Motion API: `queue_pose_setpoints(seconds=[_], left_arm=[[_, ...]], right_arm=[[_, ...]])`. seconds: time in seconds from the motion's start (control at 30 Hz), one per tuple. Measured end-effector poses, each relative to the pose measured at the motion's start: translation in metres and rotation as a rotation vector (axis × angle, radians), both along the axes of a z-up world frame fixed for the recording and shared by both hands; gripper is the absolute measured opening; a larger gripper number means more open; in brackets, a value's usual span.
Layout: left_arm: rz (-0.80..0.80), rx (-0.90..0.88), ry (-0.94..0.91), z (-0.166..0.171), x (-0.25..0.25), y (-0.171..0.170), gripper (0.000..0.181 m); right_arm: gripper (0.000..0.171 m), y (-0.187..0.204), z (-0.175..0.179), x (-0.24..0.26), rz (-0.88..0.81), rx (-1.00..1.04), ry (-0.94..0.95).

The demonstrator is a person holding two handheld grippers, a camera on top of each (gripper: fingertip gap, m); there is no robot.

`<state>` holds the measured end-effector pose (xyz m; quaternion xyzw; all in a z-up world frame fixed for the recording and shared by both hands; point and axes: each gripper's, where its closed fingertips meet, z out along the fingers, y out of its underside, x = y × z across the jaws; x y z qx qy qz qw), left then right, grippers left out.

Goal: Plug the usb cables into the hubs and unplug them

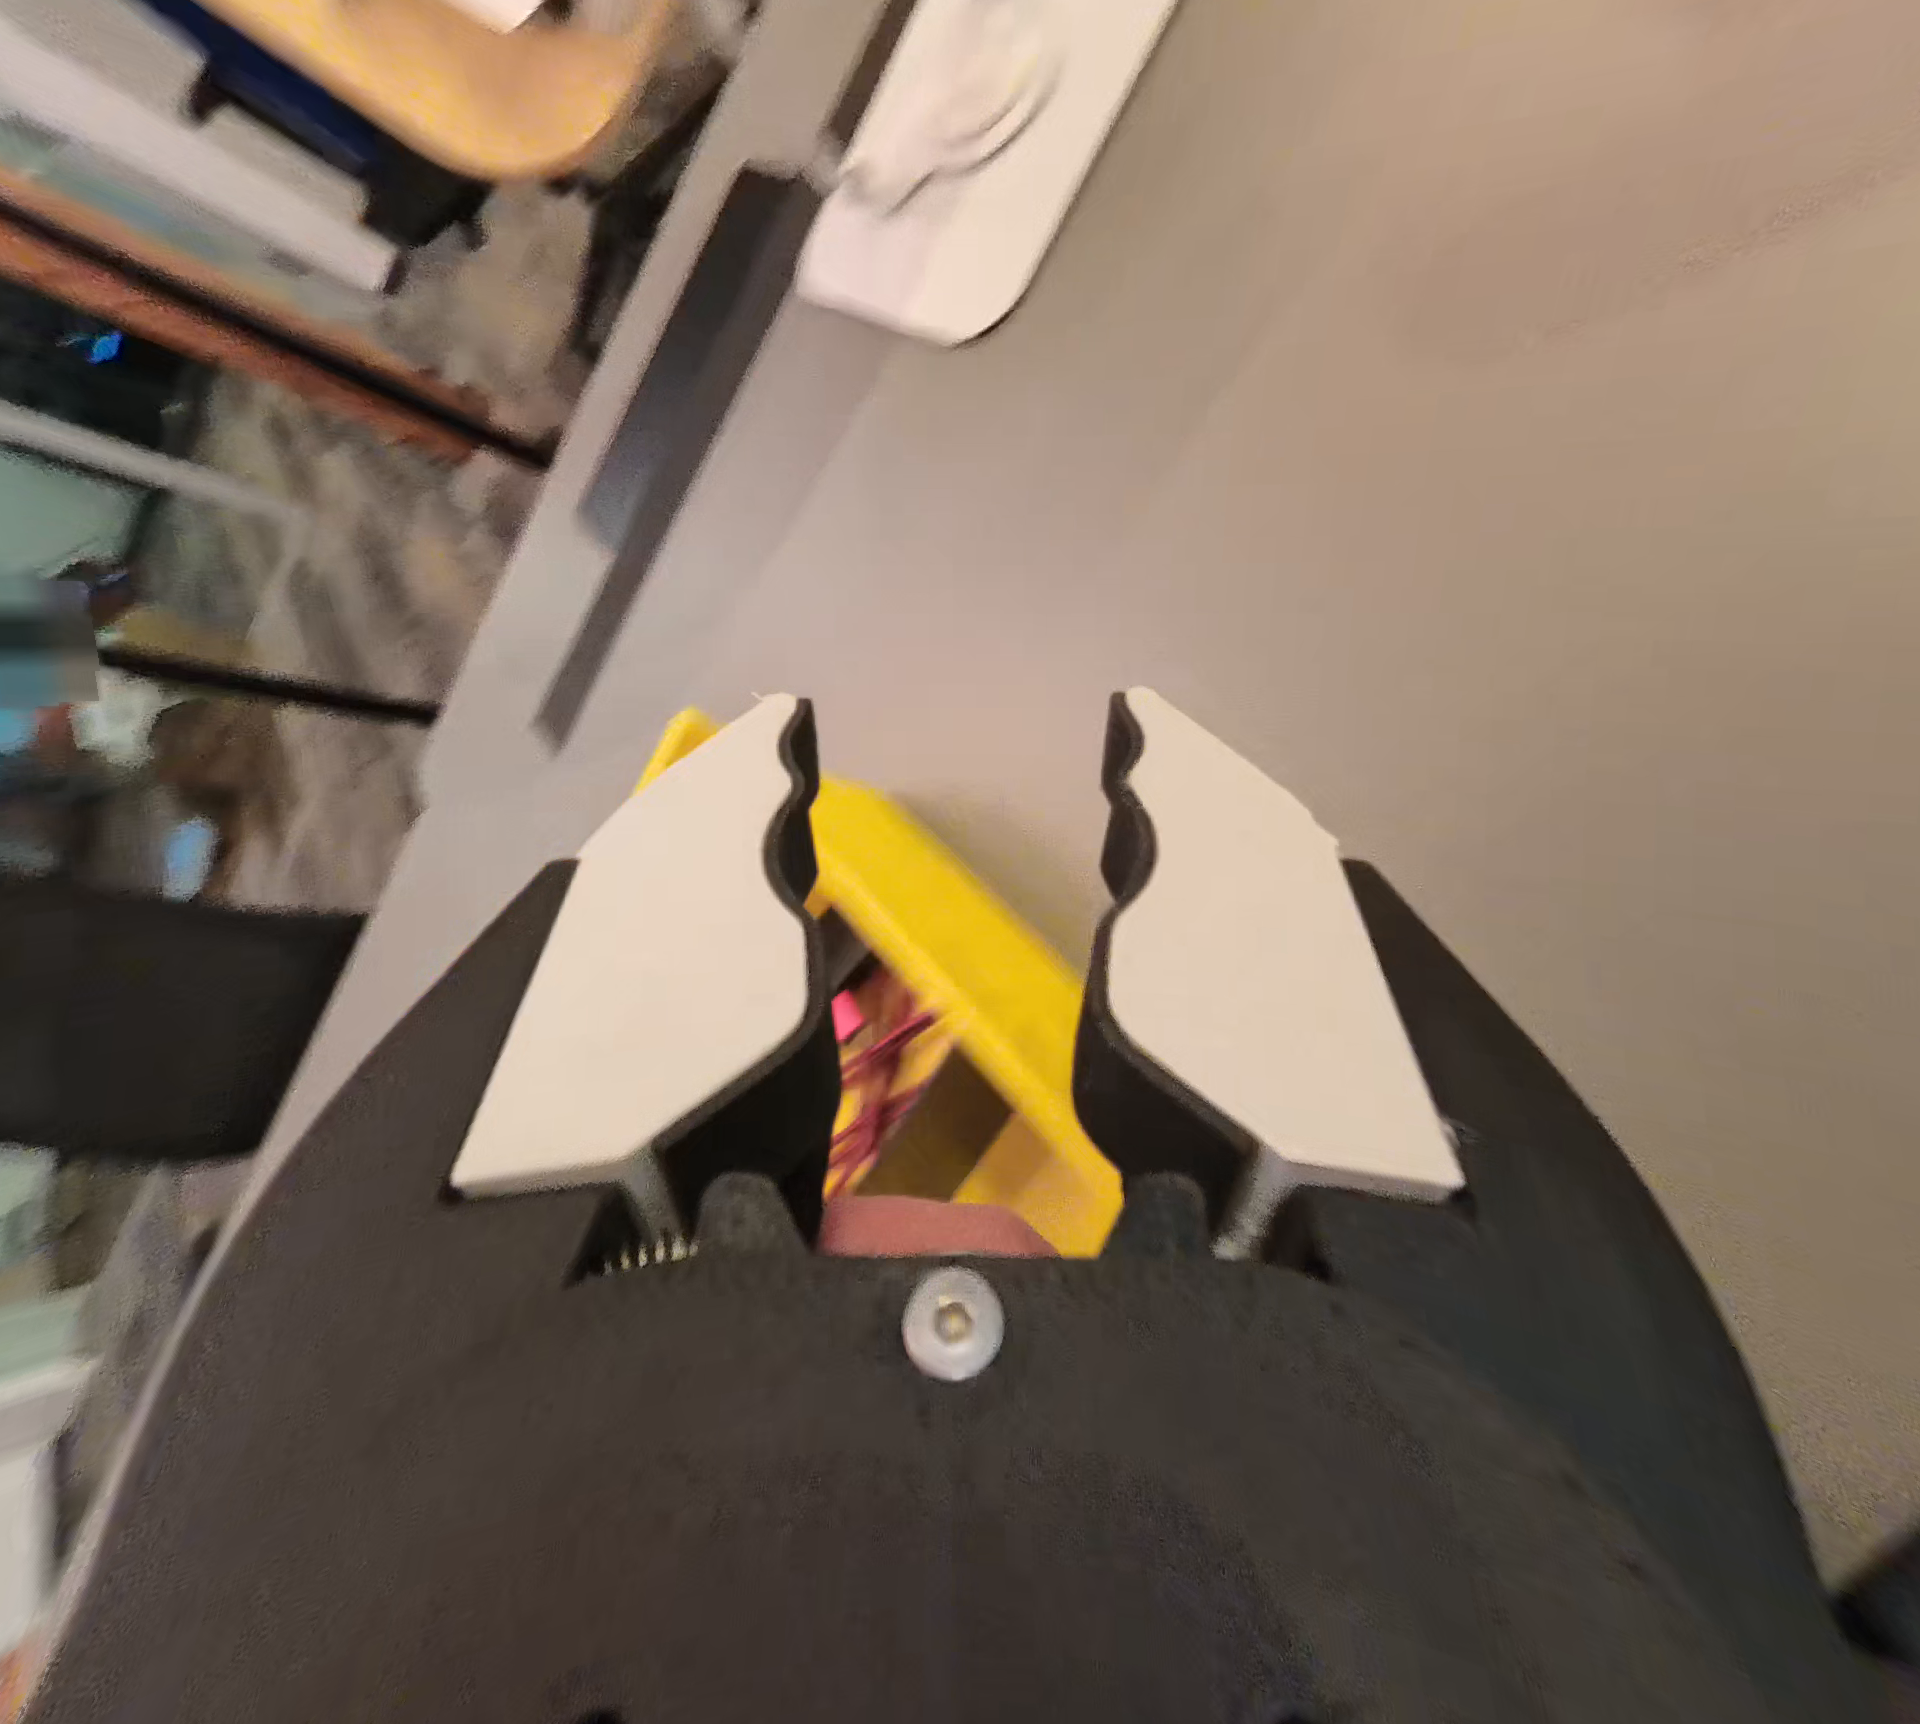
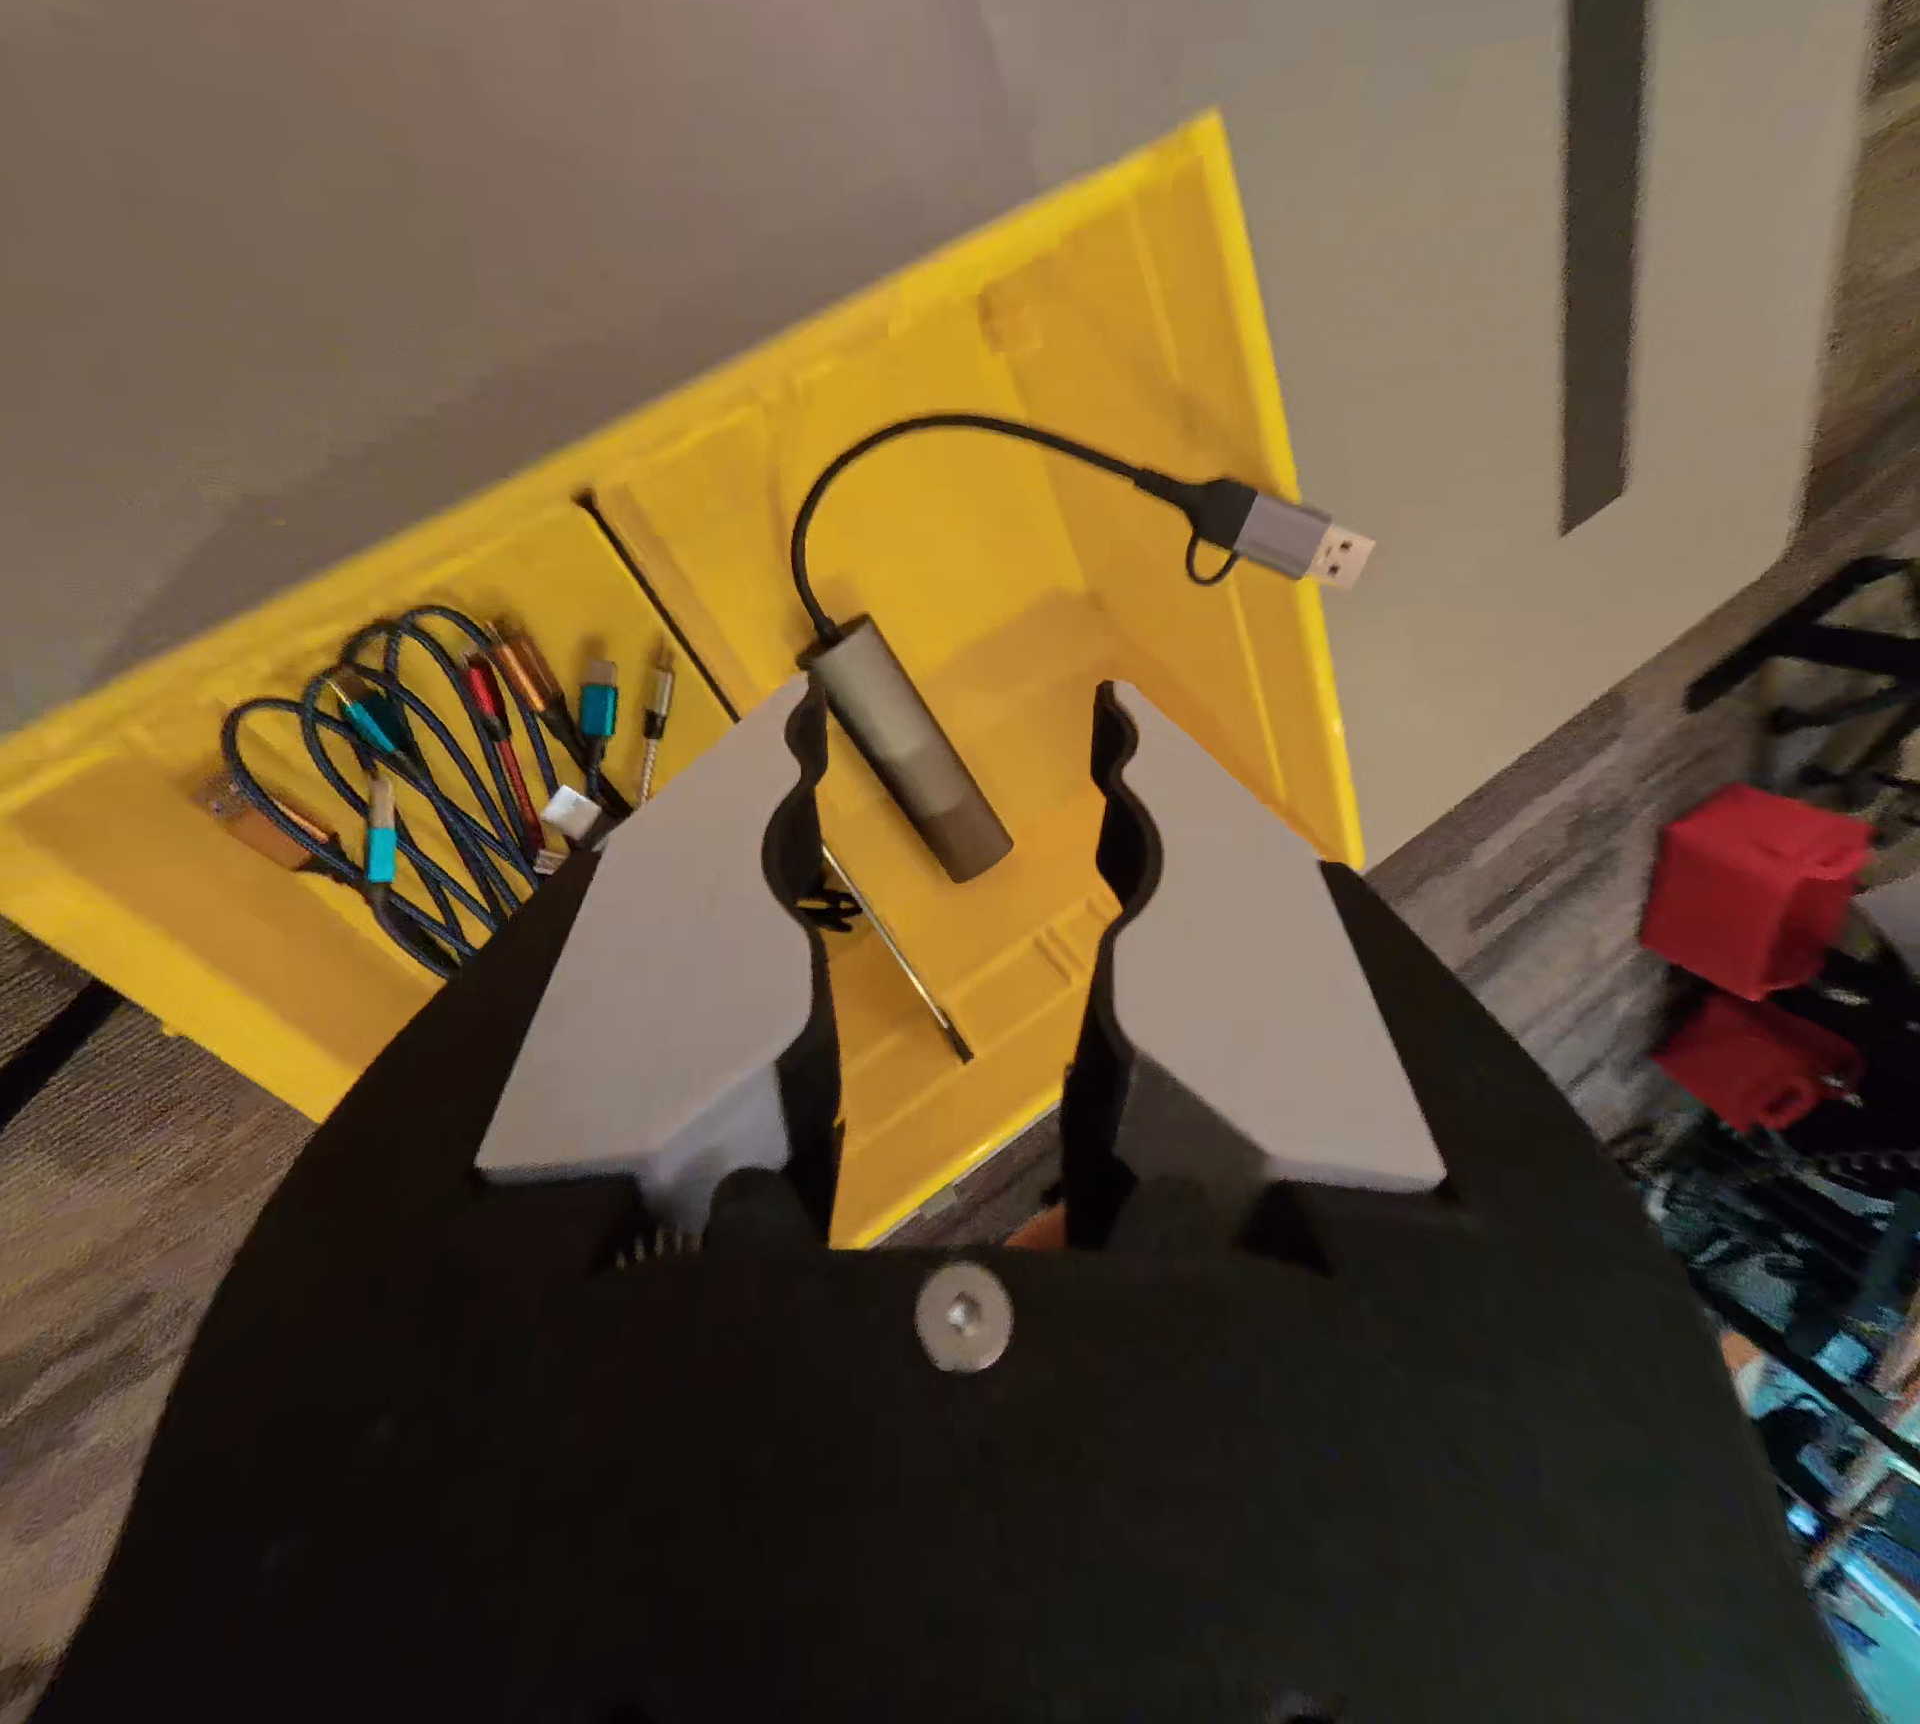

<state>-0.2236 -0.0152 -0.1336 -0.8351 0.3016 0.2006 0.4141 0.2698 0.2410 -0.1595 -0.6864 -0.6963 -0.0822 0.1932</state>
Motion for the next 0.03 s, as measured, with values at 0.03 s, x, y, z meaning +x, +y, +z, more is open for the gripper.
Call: queue_pose_setpoints(seconds=[0.03], left_arm=[[0.041, 0.001, 0.043, 0.0023, -0.0253, -0.0017, 0.051]], right_arm=[[0.047, -0.007, 0.0076, -0.007, 0.01, 0.04, 0.02]])
